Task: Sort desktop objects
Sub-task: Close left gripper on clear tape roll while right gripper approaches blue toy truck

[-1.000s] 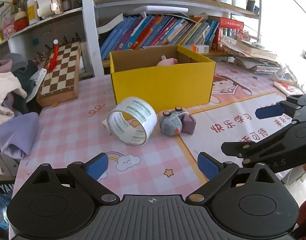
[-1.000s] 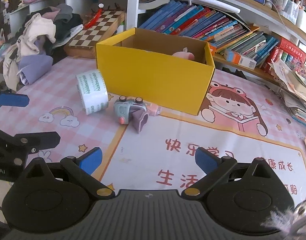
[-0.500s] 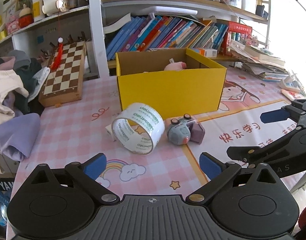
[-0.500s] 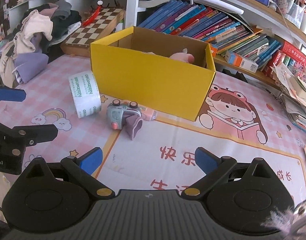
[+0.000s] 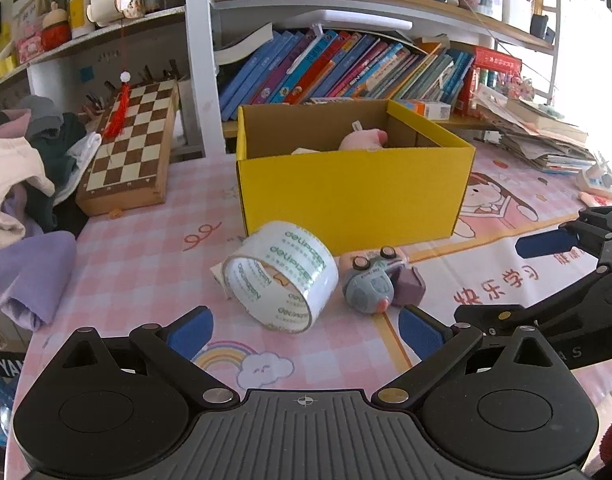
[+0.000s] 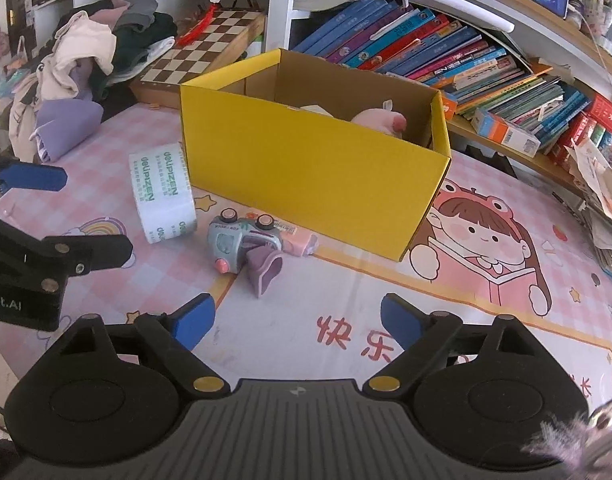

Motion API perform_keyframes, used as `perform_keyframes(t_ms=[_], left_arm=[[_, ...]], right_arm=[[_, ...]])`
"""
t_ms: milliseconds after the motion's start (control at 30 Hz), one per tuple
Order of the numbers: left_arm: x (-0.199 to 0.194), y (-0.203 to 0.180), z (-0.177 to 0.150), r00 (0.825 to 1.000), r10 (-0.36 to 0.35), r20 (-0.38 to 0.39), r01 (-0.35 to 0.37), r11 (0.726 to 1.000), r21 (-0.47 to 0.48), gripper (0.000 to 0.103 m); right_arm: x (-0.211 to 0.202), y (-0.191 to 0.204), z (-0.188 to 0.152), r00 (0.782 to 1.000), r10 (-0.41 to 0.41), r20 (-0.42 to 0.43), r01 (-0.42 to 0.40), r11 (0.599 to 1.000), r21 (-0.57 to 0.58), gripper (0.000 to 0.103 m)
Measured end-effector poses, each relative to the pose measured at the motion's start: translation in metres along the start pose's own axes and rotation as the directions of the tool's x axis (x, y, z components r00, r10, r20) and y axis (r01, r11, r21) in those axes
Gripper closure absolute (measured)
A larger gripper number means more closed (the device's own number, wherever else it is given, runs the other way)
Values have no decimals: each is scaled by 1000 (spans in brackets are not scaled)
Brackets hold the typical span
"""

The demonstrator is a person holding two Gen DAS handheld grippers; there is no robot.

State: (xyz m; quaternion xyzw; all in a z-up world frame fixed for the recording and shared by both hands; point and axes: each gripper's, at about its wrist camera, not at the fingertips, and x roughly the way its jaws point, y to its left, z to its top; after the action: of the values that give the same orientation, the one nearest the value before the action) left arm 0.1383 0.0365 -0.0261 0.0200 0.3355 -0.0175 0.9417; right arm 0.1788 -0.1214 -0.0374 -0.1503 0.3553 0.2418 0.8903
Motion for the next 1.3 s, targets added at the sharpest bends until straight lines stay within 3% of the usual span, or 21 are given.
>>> perform_keyframes(t_ms=[267,500,567,667,733,800,867,1000,1167,1300], left_arm=[[22,0,15,1000,11,1,-11,1000,-12,3],[45,5,22,999,27,-22,-29,996,-84,7],[50,7,23,999,19,-27,-22,994,-109,14],[57,10,23,999,-8,-45,2,990,-139,44],[60,13,21,997,-36,-61,26,987,-158,70],[59,16,20,996,-52,-65,40,984,-173,77],[56,17,19,997,-54,-63,43,984,-171,92],[47,22,17,998,-43,-52,33,983,-182,99],[30,27,17,999,-14,-33,8,983,-182,100],[19,31,19,1000,10,-26,-14,984,-177,100]], right_arm=[[9,-7,4,1000,28,-6,-28,999,-29,13],[17,-9,8,998,68,-14,-69,995,-68,13],[20,-9,9,997,79,-18,-80,993,-81,13],[25,-7,10,995,95,-28,-97,991,-97,14],[29,-6,12,994,105,-36,-109,989,-104,15],[33,-5,14,992,118,-43,-122,987,-109,15],[37,-3,16,990,130,-49,-134,985,-112,15],[48,1,21,986,154,-66,-161,980,-114,15],[60,7,26,979,185,-81,-193,976,-106,15],[73,10,31,973,206,-105,-214,974,-79,21]])
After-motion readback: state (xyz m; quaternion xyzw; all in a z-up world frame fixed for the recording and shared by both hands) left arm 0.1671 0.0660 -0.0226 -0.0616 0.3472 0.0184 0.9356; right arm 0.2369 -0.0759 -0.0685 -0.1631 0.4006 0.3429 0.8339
